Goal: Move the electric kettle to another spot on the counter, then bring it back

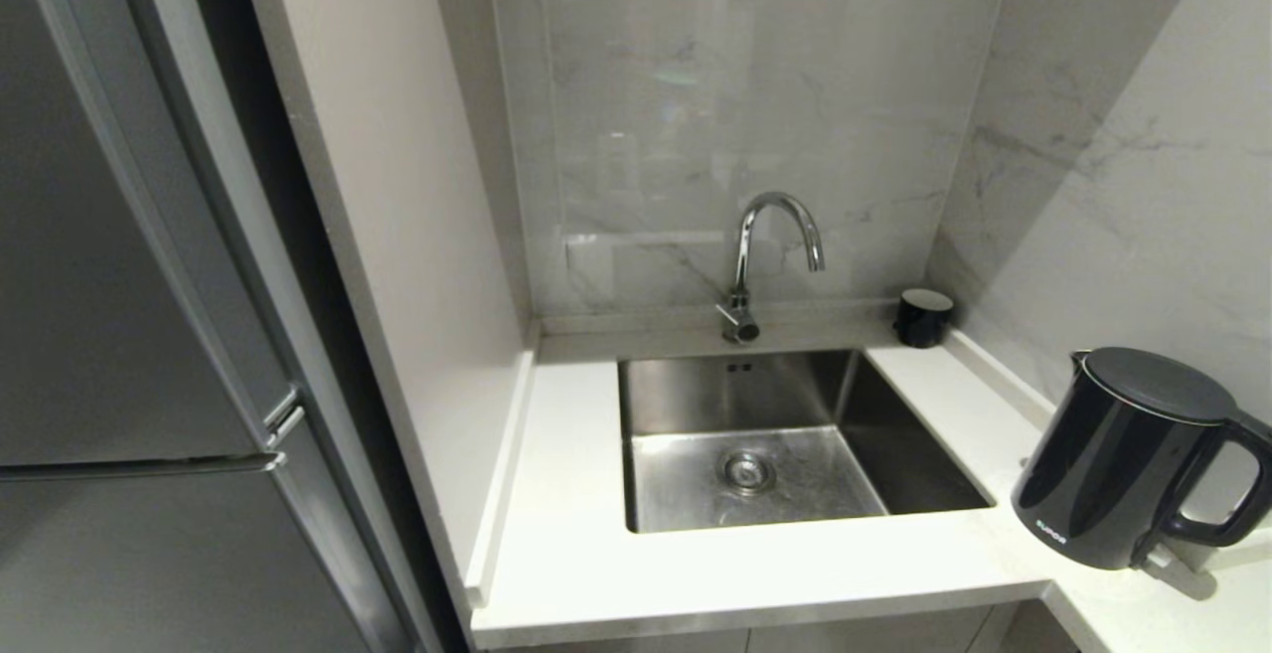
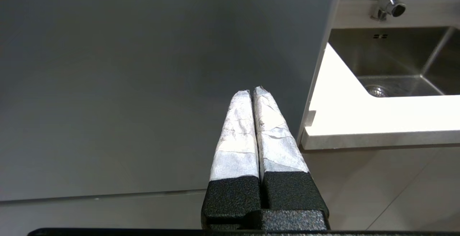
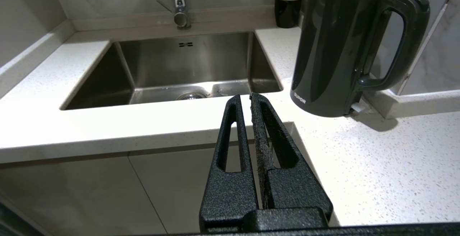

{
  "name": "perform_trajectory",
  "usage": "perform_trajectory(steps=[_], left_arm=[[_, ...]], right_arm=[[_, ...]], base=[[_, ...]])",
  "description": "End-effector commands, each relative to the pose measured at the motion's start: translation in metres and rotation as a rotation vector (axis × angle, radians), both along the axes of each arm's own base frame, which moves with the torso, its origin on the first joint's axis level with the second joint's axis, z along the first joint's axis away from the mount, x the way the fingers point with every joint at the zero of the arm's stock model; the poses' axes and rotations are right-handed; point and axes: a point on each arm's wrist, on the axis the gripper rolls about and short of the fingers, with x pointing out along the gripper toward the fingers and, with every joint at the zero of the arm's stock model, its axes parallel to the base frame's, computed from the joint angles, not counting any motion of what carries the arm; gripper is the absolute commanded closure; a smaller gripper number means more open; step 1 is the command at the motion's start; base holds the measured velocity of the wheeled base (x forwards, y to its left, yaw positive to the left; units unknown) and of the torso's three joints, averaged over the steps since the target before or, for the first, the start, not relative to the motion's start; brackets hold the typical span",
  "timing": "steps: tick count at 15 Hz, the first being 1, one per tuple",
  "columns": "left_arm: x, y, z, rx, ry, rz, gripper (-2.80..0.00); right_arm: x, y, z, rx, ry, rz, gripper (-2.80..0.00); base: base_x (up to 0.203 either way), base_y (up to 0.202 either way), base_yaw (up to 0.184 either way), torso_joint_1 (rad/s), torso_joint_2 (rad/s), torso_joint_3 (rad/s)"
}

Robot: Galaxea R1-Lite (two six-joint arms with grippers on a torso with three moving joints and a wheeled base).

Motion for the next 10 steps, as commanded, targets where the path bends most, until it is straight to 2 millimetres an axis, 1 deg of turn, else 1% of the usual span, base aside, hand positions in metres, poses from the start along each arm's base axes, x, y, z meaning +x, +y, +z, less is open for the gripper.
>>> perform_trajectory(steps=[1,10], left_arm=[[0.0001,0.0,0.0001,0.0,0.002,0.0,0.0],[0.0001,0.0,0.0001,-0.001,0.002,0.0,0.0]], right_arm=[[0.0001,0.0,0.0001,0.0,0.001,0.0,0.0],[0.0001,0.0,0.0001,0.0,0.001,0.0,0.0]], base=[[0.0,0.0,0.0,-0.118,0.28,0.169],[0.0,0.0,0.0,-0.132,0.33,0.189]])
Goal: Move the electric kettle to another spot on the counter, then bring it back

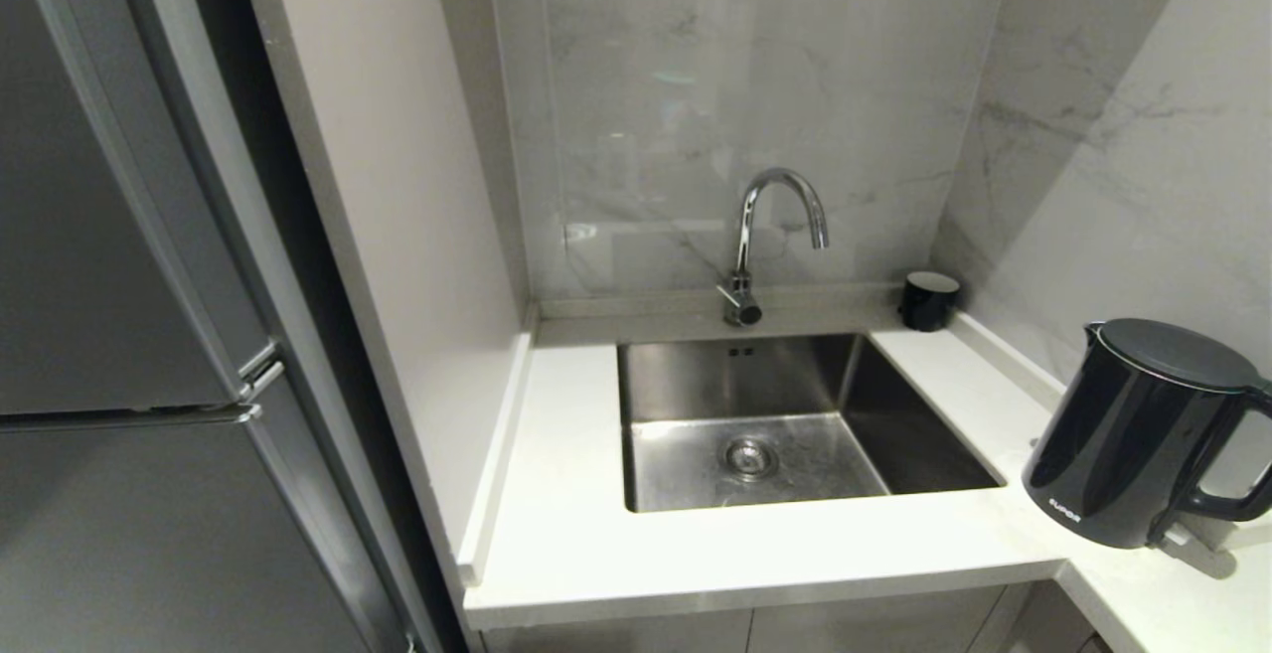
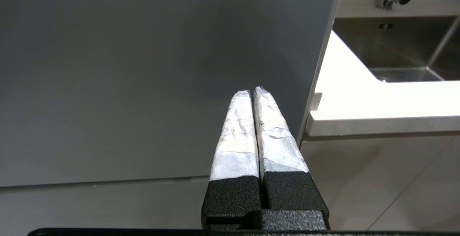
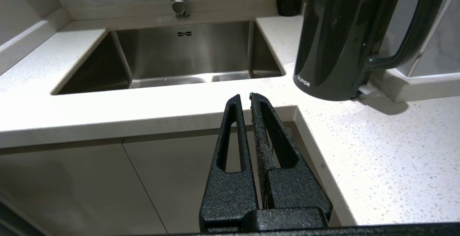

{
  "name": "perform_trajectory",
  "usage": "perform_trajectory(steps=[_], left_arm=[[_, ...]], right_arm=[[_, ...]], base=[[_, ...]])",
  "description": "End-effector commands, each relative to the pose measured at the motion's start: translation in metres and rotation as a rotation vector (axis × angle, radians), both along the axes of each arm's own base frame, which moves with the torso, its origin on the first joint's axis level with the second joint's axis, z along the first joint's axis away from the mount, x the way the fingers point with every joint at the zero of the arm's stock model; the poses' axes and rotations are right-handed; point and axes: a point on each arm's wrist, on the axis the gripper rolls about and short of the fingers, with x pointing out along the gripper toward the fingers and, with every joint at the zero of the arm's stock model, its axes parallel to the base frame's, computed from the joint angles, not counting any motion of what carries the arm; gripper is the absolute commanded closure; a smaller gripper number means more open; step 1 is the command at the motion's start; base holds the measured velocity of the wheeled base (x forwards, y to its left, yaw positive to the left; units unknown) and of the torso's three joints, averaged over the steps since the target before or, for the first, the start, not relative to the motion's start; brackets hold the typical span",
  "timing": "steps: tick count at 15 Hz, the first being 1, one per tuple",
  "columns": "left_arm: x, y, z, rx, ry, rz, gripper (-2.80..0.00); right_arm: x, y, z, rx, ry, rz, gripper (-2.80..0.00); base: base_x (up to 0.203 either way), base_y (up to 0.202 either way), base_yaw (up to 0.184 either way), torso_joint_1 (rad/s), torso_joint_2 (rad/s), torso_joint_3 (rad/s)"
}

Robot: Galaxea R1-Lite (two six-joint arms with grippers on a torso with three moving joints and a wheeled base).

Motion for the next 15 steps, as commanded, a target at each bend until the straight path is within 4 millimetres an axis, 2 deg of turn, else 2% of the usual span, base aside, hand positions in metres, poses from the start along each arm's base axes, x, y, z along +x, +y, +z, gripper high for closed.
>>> perform_trajectory(steps=[1,15], left_arm=[[0.0001,0.0,0.0,0.0,0.002,0.001,0.0],[0.0001,0.0,0.0,0.002,0.002,0.001,0.0]], right_arm=[[0.0001,0.0,0.0,0.0,0.002,0.0,0.0],[0.0001,0.0,0.0,0.0,0.002,0.0,0.0]], base=[[0.0,0.0,0.0,-0.133,0.33,0.2],[0.0,0.0,0.0,-0.133,0.37,0.232]])
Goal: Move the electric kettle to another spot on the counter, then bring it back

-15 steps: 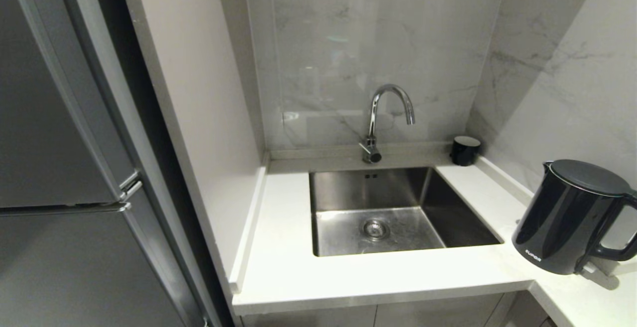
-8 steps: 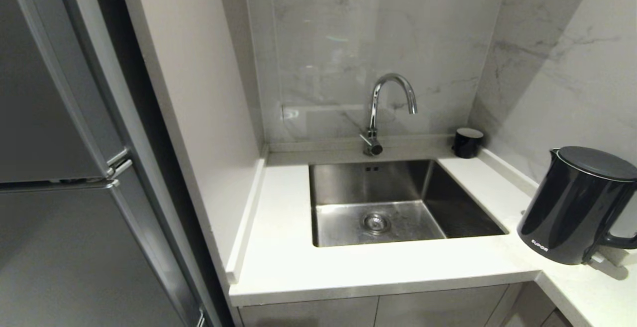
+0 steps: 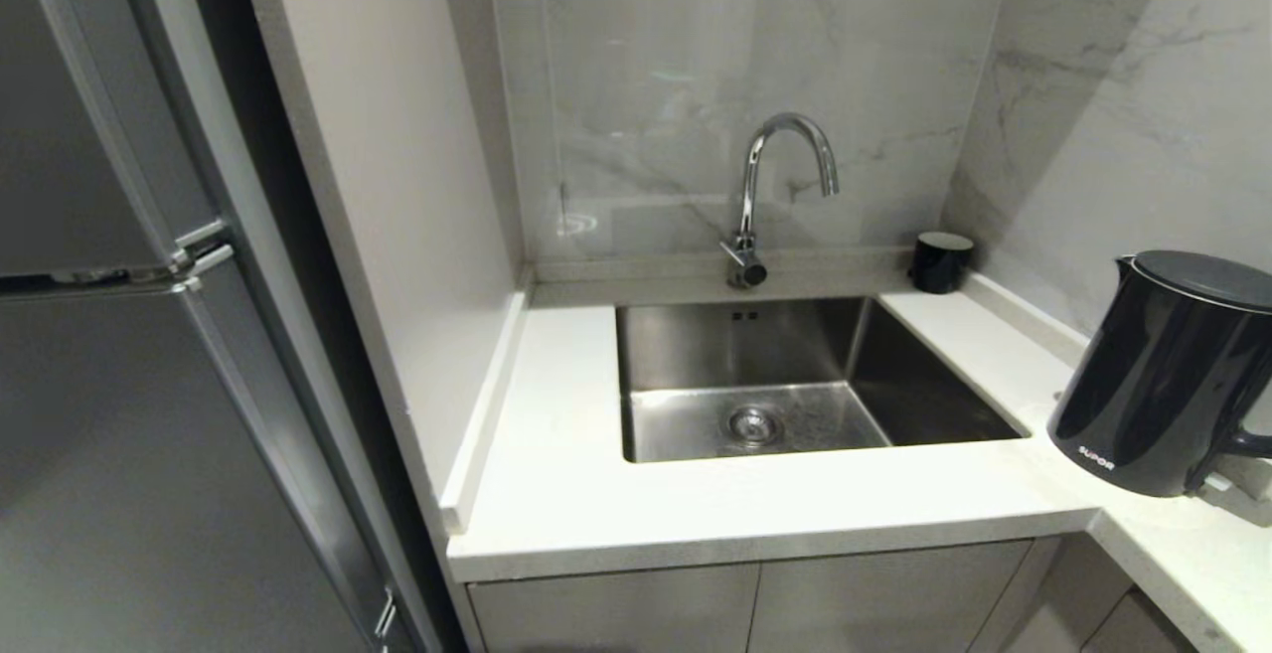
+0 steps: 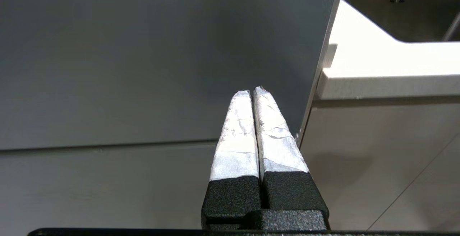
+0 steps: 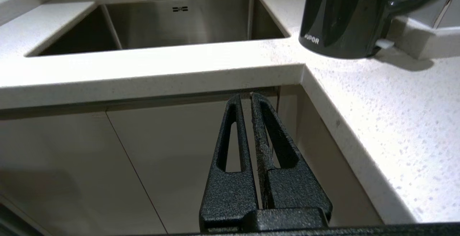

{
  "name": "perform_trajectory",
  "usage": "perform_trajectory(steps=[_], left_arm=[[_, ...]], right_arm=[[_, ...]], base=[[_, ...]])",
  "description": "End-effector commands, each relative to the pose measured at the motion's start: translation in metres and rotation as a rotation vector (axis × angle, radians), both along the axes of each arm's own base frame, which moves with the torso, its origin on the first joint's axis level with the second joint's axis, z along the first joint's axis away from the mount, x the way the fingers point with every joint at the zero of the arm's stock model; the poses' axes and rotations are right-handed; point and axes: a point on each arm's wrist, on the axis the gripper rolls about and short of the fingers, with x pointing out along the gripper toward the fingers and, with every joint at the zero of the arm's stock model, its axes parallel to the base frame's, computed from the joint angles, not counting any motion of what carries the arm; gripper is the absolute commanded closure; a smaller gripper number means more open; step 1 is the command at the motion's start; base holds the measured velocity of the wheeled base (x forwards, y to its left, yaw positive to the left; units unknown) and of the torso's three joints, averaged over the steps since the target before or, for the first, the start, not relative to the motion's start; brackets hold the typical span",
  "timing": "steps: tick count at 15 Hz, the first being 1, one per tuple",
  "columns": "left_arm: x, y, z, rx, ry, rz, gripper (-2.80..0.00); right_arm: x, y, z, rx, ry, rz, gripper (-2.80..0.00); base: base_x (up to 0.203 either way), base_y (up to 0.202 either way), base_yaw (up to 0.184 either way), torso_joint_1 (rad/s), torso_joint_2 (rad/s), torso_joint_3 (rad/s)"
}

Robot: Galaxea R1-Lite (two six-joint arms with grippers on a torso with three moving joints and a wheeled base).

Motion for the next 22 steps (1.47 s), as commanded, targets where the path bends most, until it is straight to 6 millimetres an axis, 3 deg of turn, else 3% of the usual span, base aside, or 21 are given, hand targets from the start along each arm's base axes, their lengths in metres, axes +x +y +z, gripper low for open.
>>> perform_trajectory(steps=[1,16,22], left_arm=[[0.0001,0.0,0.0,0.0,0.002,0.0,0.0],[0.0001,0.0,0.0,0.0,0.002,0.0,0.0],[0.0001,0.0,0.0,-0.001,0.002,0.0,0.0]], right_arm=[[0.0001,0.0,0.0,0.0,0.001,0.001,0.0],[0.0,0.0,0.0,0.0,0.0,0.001,0.0],[0.0,0.0,0.0,-0.007,0.0,0.001,0.0]], base=[[0.0,0.0,0.0,-0.17,0.53,0.35],[0.0,0.0,0.0,-0.101,0.5,0.388],[0.0,0.0,0.0,-0.011,0.09,0.083]])
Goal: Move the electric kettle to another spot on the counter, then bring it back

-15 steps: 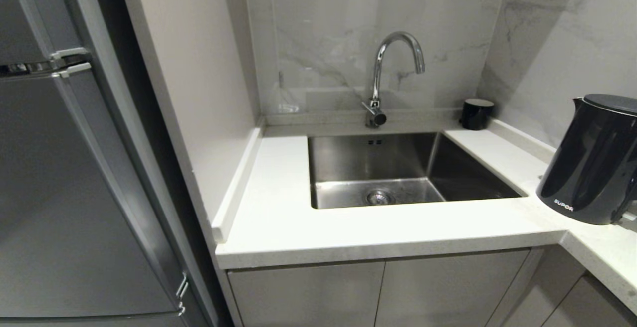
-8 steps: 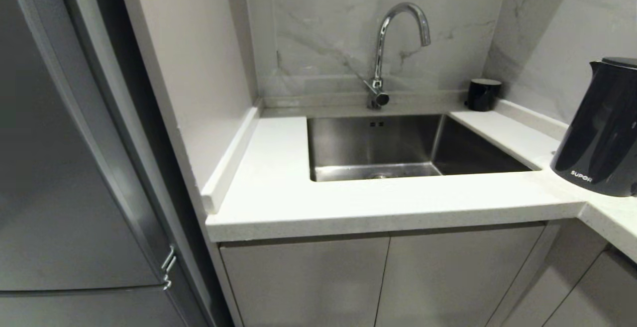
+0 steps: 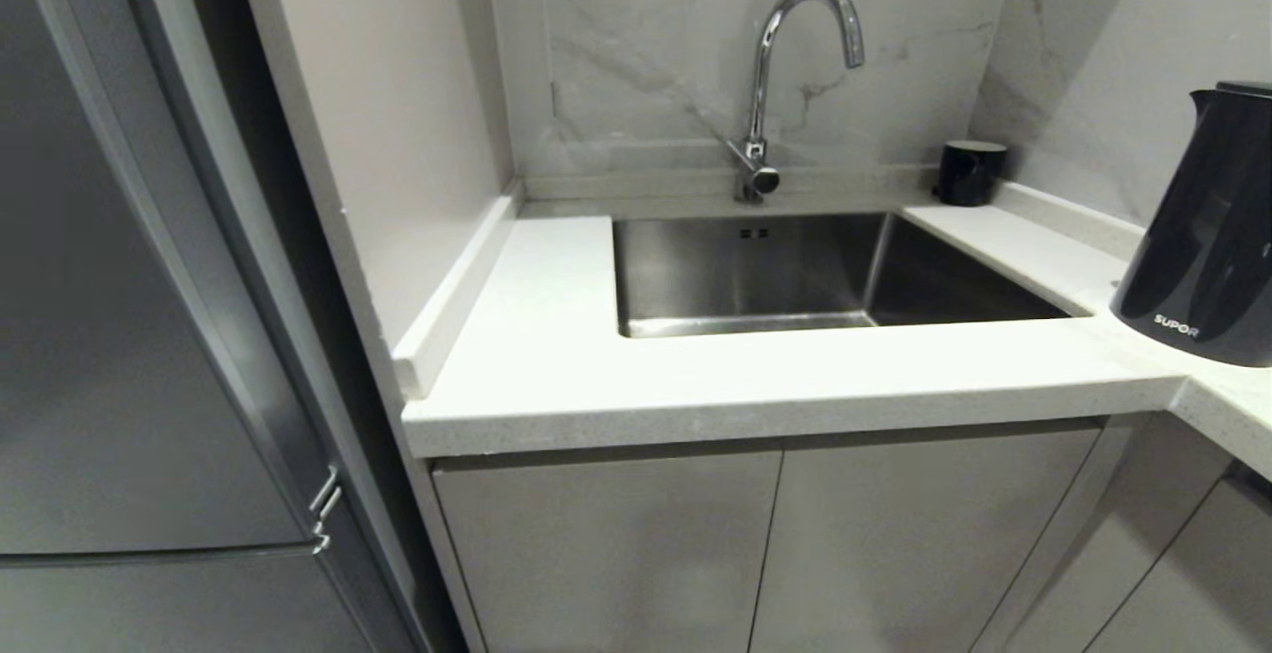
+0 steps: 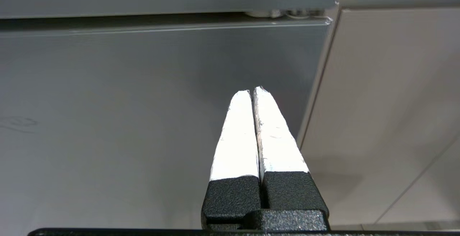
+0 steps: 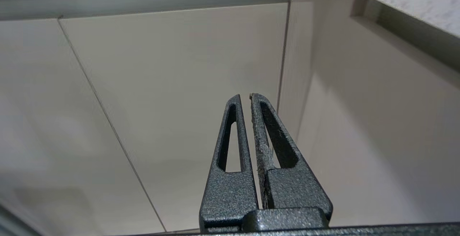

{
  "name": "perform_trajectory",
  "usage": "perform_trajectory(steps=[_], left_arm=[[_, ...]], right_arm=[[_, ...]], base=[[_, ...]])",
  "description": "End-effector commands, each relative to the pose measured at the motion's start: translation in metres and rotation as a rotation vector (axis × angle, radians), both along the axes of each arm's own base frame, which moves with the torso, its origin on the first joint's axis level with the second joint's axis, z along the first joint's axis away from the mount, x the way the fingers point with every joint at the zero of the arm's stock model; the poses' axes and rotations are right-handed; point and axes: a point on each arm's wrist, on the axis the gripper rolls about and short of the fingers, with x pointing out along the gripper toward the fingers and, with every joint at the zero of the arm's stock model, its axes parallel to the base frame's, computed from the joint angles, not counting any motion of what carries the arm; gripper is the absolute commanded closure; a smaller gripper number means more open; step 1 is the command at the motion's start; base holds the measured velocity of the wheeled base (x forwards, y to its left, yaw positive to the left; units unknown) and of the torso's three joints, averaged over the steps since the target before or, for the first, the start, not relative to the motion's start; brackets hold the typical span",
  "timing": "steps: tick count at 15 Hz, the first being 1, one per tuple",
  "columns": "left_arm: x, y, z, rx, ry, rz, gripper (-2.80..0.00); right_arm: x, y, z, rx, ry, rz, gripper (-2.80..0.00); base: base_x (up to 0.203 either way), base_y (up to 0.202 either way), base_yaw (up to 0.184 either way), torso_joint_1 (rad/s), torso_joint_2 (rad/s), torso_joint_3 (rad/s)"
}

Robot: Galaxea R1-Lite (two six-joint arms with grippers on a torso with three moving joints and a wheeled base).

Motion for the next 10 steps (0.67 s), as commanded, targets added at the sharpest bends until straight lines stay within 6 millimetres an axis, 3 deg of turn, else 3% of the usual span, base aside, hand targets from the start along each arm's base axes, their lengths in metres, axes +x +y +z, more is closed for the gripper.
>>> perform_trajectory(steps=[1,10], left_arm=[[0.0,0.0,-0.0001,0.0,0.002,0.0,0.0],[0.0001,0.0,-0.0001,0.0,0.003,-0.001,0.0]], right_arm=[[0.0,0.0,-0.0001,-0.002,0.001,0.001,0.0],[0.0,0.0,-0.0001,-0.001,0.001,0.001,0.0]], base=[[0.0,0.0,0.0,0.005,0.03,0.036],[0.0,0.0,0.0,0.0,0.0,0.0]])
